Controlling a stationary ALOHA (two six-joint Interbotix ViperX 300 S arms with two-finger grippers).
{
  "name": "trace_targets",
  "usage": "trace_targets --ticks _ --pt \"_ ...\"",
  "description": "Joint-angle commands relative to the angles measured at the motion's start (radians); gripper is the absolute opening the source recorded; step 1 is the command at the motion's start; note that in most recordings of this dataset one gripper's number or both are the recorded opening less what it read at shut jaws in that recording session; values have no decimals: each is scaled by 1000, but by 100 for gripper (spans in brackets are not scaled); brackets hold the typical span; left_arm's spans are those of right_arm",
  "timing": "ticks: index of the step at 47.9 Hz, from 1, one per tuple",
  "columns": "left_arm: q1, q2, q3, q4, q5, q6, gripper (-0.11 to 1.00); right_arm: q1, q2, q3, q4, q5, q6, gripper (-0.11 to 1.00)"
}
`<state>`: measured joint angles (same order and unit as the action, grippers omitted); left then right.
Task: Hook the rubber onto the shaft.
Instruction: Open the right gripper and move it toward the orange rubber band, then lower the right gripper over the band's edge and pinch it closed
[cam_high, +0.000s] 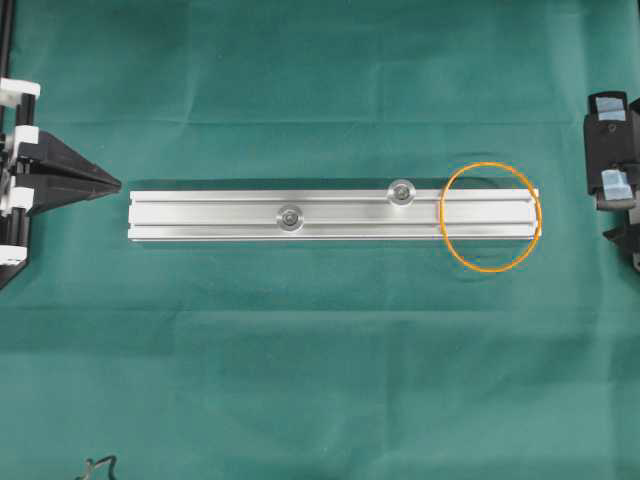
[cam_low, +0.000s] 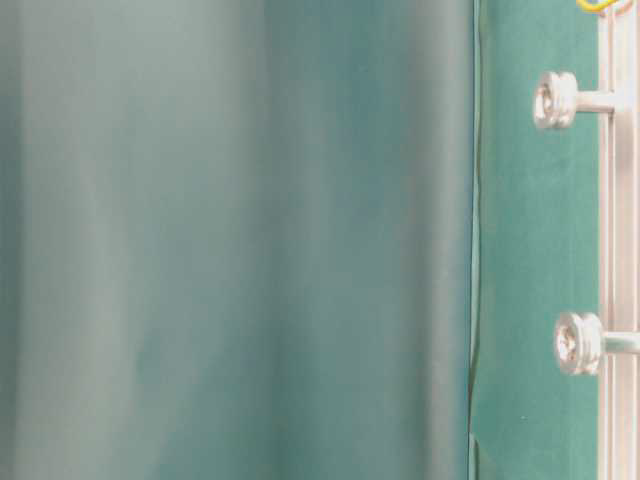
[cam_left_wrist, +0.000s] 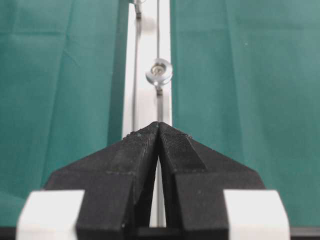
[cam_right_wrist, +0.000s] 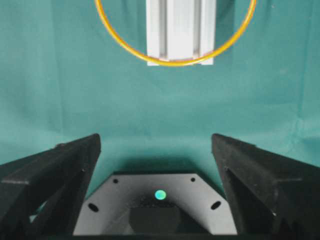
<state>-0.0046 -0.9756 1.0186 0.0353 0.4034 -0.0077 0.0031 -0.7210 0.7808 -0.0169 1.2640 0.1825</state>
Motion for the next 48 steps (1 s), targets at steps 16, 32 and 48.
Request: trace_targets --ticks 16,32,48 --pt "-3 8 -34 3 -5 0 0 0 0 -26 -6 0 -2 99" --pt "-3 6 -34 3 -5 0 0 2 11 -31 -6 -12 0 99" --pt "-3 6 -34 2 -3 0 0 2 117 -98 -6 -91 -6 98"
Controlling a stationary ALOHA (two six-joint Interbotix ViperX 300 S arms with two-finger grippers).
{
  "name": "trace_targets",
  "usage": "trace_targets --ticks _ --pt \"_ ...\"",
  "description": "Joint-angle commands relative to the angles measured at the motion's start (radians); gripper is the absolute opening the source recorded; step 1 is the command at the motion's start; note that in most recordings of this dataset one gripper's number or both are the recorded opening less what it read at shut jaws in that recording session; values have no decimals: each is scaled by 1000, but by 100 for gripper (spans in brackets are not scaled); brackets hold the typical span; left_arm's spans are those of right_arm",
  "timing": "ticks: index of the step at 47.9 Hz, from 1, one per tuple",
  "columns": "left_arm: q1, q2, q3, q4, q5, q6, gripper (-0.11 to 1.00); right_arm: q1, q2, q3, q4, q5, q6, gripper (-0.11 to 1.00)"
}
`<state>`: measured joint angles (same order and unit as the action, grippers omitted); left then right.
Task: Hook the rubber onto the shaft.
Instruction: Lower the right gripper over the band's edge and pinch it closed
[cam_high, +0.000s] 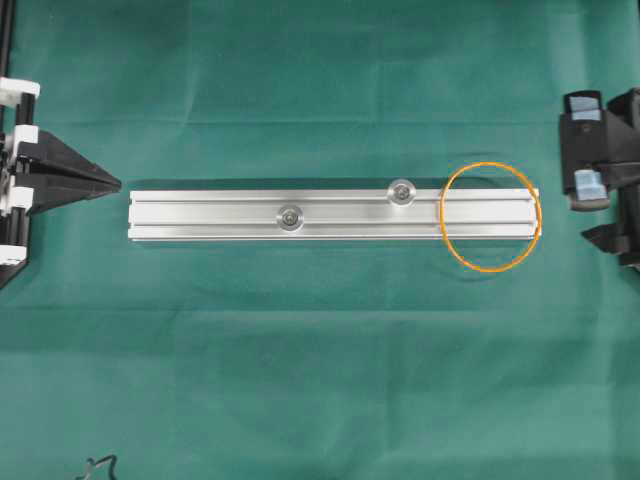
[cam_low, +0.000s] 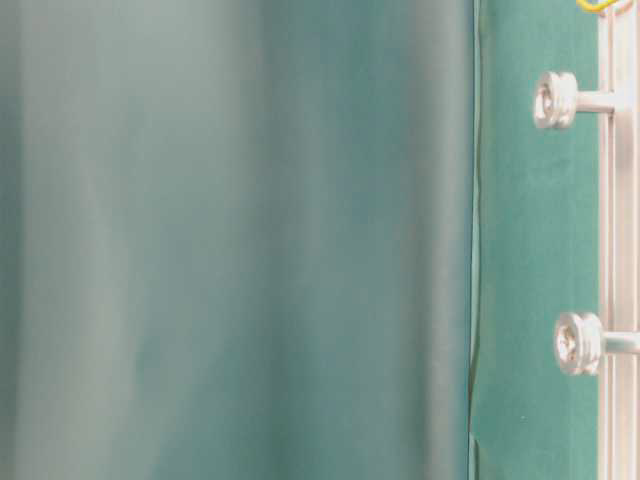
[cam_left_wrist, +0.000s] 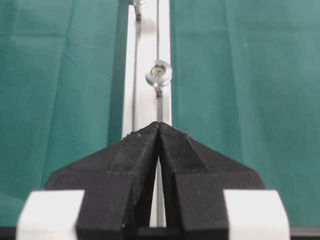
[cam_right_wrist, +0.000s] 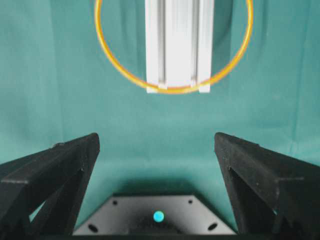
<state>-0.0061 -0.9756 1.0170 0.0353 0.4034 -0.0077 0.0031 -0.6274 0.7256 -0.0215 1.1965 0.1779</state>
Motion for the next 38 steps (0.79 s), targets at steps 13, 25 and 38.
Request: trace_targets --ticks 13,25,38 --pt "-2 6 -32 2 -3 0 0 0 114 -101 0 -77 -5 98" --pt "-2 8 -32 3 -5 0 0 2 183 -149 -2 -92 -6 98" --pt "-2 6 -34 2 -3 0 0 2 198 -160 -2 -92 -6 98"
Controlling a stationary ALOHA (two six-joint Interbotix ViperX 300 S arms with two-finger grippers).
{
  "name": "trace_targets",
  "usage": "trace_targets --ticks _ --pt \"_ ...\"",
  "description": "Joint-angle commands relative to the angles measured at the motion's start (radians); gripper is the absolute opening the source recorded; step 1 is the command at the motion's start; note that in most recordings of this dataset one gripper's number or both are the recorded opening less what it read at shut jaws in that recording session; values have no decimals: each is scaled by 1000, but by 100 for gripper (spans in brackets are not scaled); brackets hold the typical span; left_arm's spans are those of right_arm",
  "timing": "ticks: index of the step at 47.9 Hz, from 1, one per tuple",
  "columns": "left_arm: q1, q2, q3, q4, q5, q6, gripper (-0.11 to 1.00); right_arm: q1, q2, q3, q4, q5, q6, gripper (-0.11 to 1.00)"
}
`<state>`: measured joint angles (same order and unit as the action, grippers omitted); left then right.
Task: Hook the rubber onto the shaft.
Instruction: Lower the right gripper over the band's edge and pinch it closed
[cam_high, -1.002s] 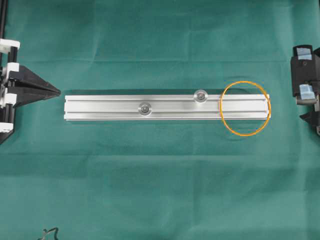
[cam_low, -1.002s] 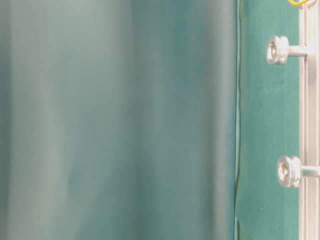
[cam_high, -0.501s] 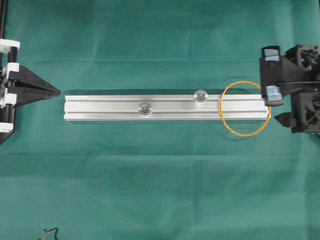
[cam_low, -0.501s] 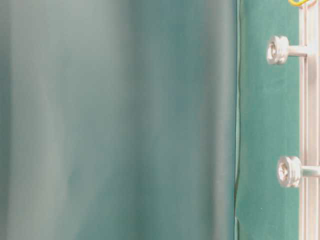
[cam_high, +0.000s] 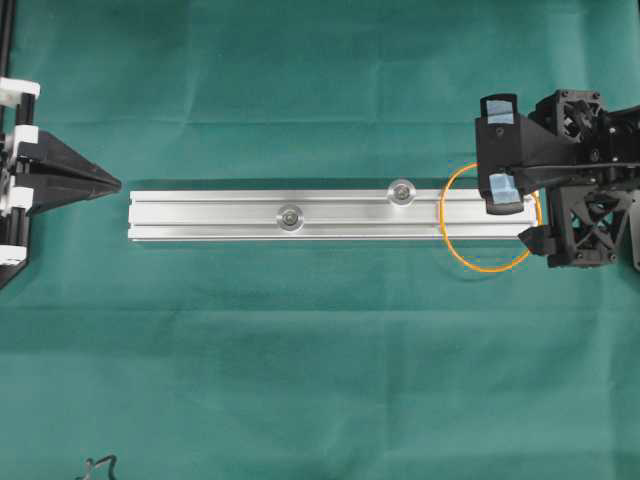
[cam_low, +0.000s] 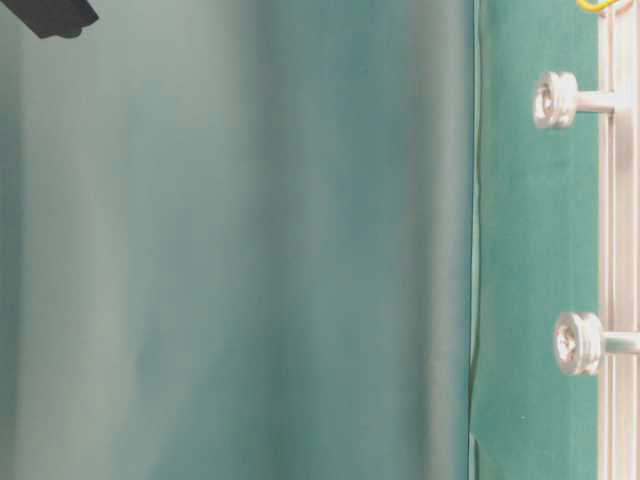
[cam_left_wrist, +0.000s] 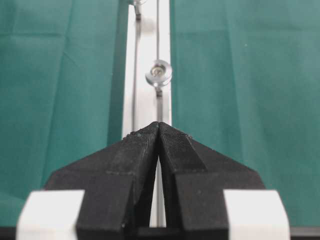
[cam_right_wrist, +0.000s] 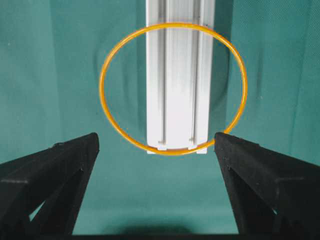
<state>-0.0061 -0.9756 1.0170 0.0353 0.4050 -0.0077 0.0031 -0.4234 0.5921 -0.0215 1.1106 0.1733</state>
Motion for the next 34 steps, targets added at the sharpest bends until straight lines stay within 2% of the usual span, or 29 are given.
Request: trace_targets --ticks 1,34 --pt "-2 6 -32 3 -5 0 0 2 -6 -26 -2 -6 -2 98" --pt "-2 6 -32 2 -5 0 0 2 -3 -3 5 -12 8 98"
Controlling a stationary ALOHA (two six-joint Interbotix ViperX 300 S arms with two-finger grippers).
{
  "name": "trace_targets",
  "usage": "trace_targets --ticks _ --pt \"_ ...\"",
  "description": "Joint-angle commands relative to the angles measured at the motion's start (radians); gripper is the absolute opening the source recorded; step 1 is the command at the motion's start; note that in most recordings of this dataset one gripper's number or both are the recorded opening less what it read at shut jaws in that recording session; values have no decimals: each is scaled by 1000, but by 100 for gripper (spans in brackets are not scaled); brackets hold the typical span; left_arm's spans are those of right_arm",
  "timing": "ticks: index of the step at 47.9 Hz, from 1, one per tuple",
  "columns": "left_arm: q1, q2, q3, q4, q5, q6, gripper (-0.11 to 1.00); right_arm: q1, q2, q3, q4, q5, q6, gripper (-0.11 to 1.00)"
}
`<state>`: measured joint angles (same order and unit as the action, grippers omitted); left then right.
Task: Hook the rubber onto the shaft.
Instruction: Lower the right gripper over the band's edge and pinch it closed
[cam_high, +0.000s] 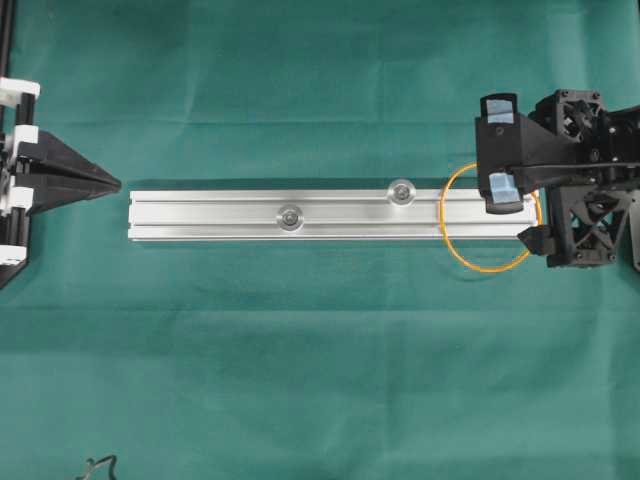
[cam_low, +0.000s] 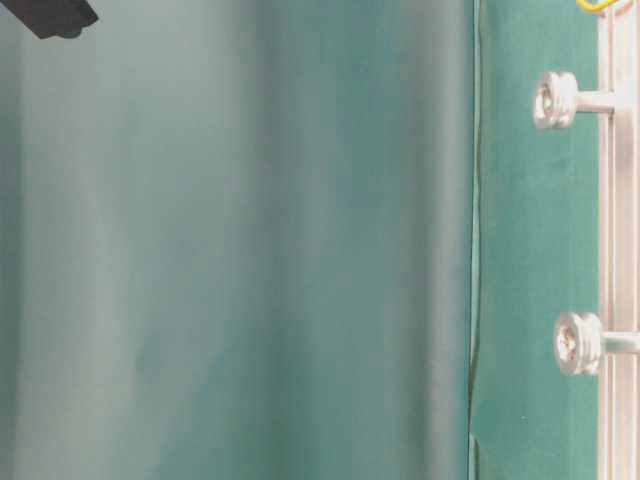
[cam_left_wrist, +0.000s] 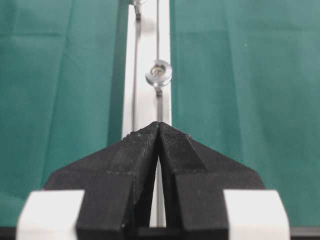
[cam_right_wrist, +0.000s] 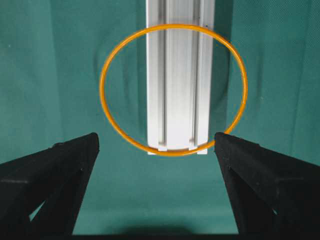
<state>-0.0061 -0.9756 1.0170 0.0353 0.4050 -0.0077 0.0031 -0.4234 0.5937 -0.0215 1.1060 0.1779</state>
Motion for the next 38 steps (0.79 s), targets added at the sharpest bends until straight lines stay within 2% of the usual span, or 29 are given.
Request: trace_targets --ticks 1,38 --pt "-2 8 -32 3 -5 0 0 2 -2 -3 5 -9 3 98" --pt "-2 8 -32 3 -3 -3 0 74 106 123 23 -250 11 98"
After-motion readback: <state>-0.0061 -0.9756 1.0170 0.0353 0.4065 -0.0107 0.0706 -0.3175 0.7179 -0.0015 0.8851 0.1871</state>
